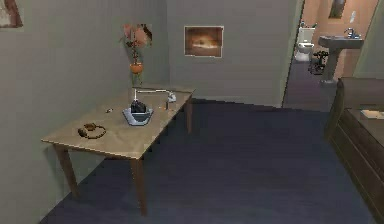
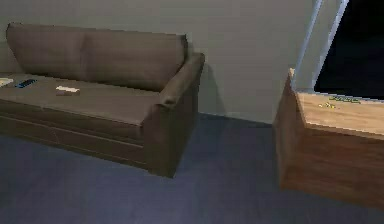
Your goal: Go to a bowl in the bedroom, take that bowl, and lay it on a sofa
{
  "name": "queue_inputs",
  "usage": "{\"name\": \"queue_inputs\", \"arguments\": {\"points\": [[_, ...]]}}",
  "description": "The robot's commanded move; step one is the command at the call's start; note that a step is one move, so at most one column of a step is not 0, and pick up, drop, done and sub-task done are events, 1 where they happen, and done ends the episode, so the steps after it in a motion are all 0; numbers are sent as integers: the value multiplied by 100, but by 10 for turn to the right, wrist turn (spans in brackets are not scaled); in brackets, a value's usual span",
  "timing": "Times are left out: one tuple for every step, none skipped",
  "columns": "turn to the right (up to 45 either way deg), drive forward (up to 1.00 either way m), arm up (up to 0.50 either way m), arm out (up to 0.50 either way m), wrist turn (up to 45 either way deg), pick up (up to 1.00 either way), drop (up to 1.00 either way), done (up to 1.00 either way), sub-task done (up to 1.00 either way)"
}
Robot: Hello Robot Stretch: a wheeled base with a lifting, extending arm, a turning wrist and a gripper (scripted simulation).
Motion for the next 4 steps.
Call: {"name": "queue_inputs", "arguments": {"points": [[300,0,0,0,0,0,0,0,0],[0,100,0,0,0,0,0,0,0],[0,100,0,0,0,0,0,0,0],[30,0,0,0,0,0,0,0,0]]}}
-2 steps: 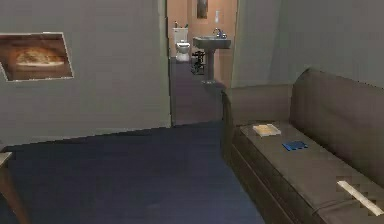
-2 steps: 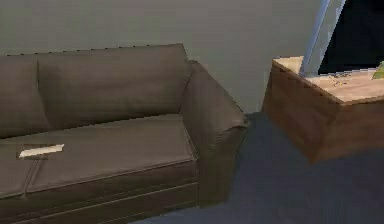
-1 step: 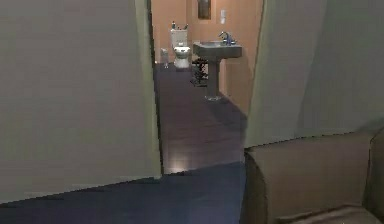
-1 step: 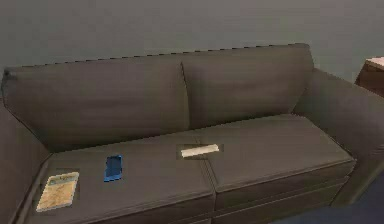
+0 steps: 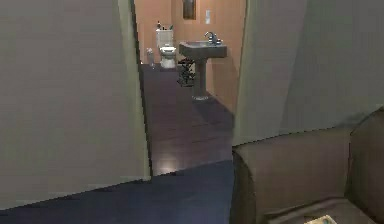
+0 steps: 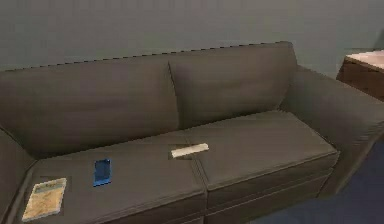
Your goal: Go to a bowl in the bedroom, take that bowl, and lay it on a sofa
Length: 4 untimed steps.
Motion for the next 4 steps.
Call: {"name": "queue_inputs", "arguments": {"points": [[0,100,0,0,0,0,0,0,0],[0,25,0,0,0,0,0,0,0],[420,0,0,0,0,0,0,0,0],[0,35,0,0,0,0,0,0,0]]}}
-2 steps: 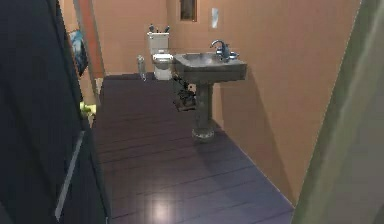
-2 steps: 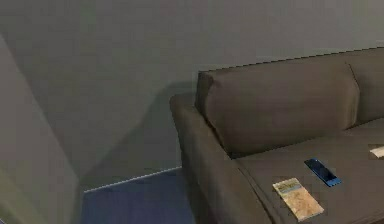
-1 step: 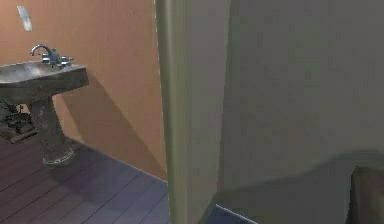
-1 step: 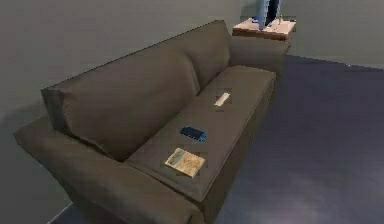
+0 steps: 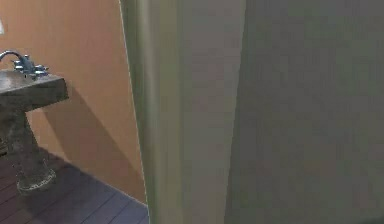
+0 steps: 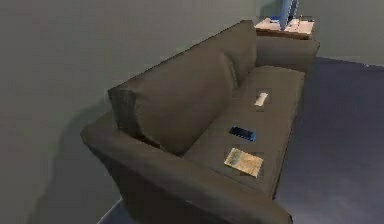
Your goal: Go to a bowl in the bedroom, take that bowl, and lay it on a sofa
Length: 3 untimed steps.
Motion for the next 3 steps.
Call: {"name": "queue_inputs", "arguments": {"points": [[-450,0,0,0,0,0,0,0,0],[-150,0,0,0,0,0,0,0,0],[0,100,0,0,0,0,0,0,0]]}}
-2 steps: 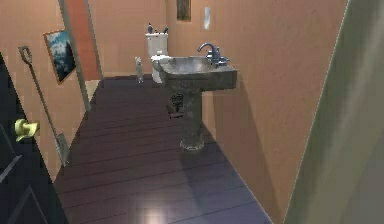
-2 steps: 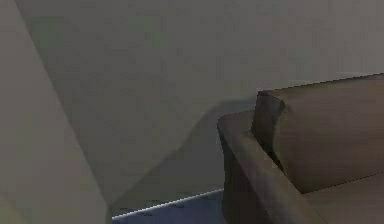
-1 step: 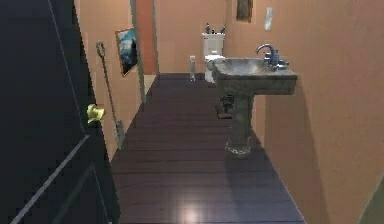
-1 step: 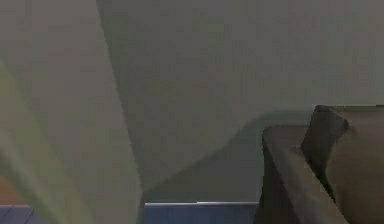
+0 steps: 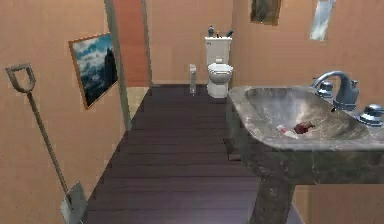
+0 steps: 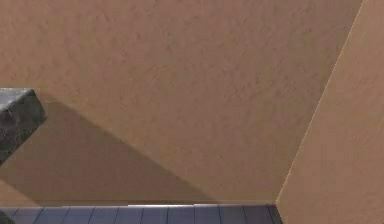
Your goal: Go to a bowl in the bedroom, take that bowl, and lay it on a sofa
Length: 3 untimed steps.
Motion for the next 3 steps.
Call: {"name": "queue_inputs", "arguments": {"points": [[0,35,0,0,0,0,0,0,0],[-120,0,0,0,0,0,0,0,0],[0,100,0,0,0,0,0,0,0]]}}
